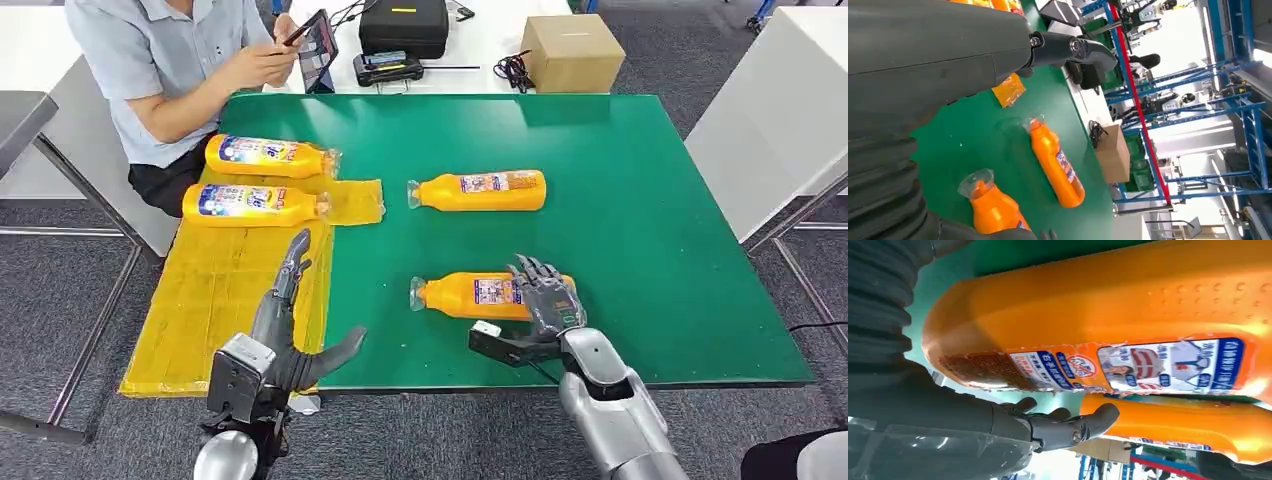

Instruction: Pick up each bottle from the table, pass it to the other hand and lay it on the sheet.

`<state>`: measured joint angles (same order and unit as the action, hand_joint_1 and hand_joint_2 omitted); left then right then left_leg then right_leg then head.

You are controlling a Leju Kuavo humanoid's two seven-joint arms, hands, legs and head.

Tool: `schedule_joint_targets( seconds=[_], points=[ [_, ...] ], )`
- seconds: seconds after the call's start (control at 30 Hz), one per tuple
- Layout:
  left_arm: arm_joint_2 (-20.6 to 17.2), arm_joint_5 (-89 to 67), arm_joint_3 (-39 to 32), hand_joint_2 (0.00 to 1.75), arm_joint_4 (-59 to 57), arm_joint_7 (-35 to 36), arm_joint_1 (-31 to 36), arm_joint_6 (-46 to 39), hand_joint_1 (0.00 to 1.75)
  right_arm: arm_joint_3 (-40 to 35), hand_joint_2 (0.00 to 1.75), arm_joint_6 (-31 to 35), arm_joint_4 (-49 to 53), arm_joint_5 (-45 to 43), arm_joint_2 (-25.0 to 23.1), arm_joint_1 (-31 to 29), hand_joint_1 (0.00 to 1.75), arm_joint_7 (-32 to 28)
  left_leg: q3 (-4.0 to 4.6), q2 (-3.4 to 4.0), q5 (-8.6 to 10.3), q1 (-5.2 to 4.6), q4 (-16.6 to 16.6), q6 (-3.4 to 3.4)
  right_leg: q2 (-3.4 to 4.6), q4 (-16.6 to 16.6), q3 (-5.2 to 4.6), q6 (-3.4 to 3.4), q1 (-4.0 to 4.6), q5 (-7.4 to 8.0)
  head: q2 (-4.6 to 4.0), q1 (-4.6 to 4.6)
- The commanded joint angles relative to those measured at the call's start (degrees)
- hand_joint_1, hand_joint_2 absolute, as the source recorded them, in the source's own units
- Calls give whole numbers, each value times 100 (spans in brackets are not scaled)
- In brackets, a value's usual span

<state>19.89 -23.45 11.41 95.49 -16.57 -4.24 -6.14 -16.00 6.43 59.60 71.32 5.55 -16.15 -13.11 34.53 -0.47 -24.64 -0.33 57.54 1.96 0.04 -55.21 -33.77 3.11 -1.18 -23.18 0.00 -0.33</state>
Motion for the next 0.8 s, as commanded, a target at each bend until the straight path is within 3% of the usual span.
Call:
schedule_joint_targets(
  seconds=[0.03, 0.3, 0.5, 0.7, 0.73, 0.77, 0.8],
  points=[
    [11, -82, 26, 175, -400, 32, 216, 78, 0, -381, 175, -247, -752, -75, 156, -593, 0, 251, -19, 7, -5, 3, 0, -9, 3, 1, 18, -11, 4, -4, 0, 0],
    [11, -156, 33, 175, -420, 40, 256, 138, 0, -643, 175, -463, -1284, 59, 136, -1170, 0, 399, -18, 13, -7, 3, 2, -10, 10, -1, 17, -11, 4, -3, 0, 0],
    [11, -164, 25, 175, -374, 41, 225, 150, 0, -620, 175, -601, -1419, -60, 102, -1276, 0, 432, -23, 7, -10, 5, 4, -11, 3, -1, 24, -13, 6, -7, 0, 0],
    [10, -179, 16, 175, -467, 19, 303, 245, 0, -793, 175, -1314, -2136, -654, 464, -1530, 0, 144, -22, -8, -5, 4, 2, -8, -11, 3, 28, -9, 5, -6, 0, 2],
    [-5, -180, 37, 175, -495, 6, 332, 267, 0, -818, 175, -1466, -2282, -803, 506, -1590, 24, 31, -30, -5, -8, 6, 3, -10, -9, 3, 36, -12, 8, -8, 0, 0],
    [-5, -175, 57, 175, -532, -5, 364, 288, 0, -822, 175, -1530, -2351, -900, 612, -1610, 150, -57, -21, -12, -2, 5, 1, -7, -16, 5, 28, -9, 6, -4, 0, 0],
    [-5, -174, 59, 175, -553, -7, 378, 292, 0, -842, 175, -1536, -2370, -910, 647, -1620, 162, -86, -29, -13, -5, 7, 2, -9, -18, 5, 36, -11, 8, -7, 0, 0]
  ],
)
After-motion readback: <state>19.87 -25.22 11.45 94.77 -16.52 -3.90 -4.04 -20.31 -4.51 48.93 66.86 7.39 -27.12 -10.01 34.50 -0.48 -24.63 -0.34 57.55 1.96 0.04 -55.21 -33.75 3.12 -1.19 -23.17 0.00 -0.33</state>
